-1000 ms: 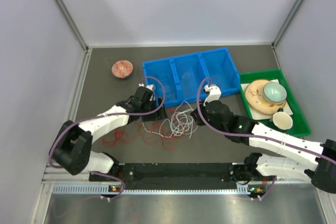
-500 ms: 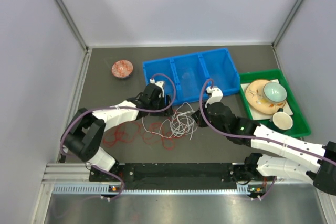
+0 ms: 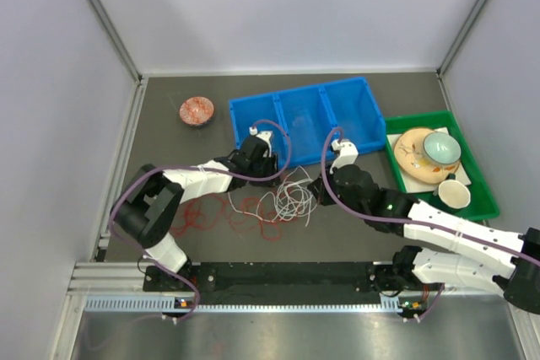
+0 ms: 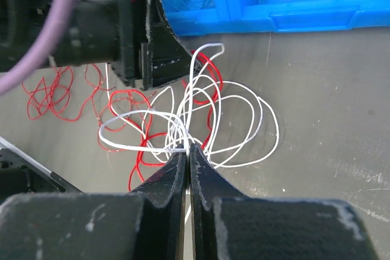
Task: Untangle the cables
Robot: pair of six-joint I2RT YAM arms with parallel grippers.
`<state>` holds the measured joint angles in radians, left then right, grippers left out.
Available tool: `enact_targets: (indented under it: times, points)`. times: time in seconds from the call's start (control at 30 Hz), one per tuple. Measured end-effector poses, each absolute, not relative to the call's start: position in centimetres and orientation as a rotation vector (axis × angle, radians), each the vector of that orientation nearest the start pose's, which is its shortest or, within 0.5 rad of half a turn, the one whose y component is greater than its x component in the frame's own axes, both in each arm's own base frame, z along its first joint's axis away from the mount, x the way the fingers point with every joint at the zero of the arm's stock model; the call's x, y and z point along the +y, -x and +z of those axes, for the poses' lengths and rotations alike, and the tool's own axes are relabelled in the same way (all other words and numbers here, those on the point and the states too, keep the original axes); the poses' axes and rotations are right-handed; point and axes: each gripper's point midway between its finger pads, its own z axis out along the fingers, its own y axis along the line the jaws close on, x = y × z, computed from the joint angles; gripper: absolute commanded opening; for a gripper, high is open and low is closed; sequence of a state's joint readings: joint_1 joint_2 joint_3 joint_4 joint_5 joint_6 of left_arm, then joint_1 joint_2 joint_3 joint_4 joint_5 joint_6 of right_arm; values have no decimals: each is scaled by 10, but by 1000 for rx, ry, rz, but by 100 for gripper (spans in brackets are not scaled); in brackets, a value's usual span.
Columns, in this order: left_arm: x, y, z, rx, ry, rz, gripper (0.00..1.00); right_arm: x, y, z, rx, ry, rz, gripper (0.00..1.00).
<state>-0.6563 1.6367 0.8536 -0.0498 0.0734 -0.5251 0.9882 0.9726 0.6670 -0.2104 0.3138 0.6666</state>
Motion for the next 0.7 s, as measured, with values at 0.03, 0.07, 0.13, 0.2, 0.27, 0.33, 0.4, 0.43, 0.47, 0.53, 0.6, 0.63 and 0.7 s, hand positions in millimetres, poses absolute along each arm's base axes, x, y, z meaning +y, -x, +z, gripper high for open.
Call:
enact_targets:
  times: [0.03, 0.07, 0.13, 0.2, 0.27, 0.33, 0.4, 0.43, 0.47, 0.53, 0.6, 0.63, 0.7]
  points:
    - [-267, -292, 37, 2493, -197, -611, 26, 254, -203, 165, 2126, 146, 686, 0]
    - [-268, -292, 35, 2495, -196, -605, 22, 254, -202, 165, 2124, 146, 688, 0]
    - [-267, -292, 34, 2496, -188, -593, 9, 253, -202, 167, 2120, 145, 692, 0]
    - [-267, -293, 35, 2489, -178, -587, 0, 253, -202, 169, 2116, 144, 696, 0]
    - [-265, -295, 36, 2485, -165, -572, 0, 251, -201, 170, 2114, 142, 697, 0]
    - [-260, -294, 40, 2483, -151, -546, 0, 247, -200, 172, 2111, 138, 690, 0]
    - [-254, -294, 54, 2461, -134, -526, 0, 239, -200, 175, 2101, 124, 668, 0]
    - [-250, -294, 63, 2445, -122, -514, 0, 234, -200, 178, 2092, 117, 656, 0]
    - [-247, -294, 73, 2425, -113, -508, 0, 229, -200, 181, 2083, 110, 645, 0]
    - [-236, -293, 98, 2369, -84, -492, 0, 214, -200, 191, 2052, 93, 616, 0]
    - [-223, -291, 121, 2312, -51, -486, 0, 199, -201, 208, 2008, 74, 592, 0]
    - [-215, -290, 128, 2292, -31, -482, 0, 192, -201, 218, 1984, 69, 577, 0]
    - [-194, -288, 134, 2267, 27, -458, 0, 182, -203, 244, 1926, 56, 562, 0]
